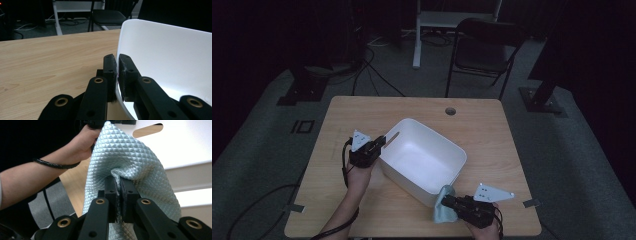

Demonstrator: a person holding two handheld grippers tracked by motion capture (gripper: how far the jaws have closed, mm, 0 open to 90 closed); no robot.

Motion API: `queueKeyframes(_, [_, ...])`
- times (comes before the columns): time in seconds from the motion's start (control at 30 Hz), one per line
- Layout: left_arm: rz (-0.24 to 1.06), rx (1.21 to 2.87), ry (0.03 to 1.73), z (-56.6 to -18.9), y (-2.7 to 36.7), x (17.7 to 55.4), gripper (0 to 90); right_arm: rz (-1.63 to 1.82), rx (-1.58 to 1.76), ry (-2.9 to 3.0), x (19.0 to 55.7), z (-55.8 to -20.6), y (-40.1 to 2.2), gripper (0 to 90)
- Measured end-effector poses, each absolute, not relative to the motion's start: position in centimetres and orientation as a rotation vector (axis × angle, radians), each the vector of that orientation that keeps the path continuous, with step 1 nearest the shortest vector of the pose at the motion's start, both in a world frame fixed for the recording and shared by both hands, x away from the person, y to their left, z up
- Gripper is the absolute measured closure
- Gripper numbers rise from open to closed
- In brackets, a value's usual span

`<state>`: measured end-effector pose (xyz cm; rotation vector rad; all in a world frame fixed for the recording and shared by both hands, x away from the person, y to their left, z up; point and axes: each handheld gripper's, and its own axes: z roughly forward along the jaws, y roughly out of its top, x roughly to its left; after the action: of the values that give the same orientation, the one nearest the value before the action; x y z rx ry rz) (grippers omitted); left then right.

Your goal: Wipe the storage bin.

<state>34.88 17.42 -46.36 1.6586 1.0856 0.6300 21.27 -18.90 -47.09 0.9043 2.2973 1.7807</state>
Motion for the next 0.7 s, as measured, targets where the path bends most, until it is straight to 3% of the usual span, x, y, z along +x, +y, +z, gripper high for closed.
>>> queueKeyframes(0.7, [0.623,1.66,1.079,-46.3,17.5,34.9,84.9,1.741,1.103,2.246,23.4,-49.1,-21.9,85.3])
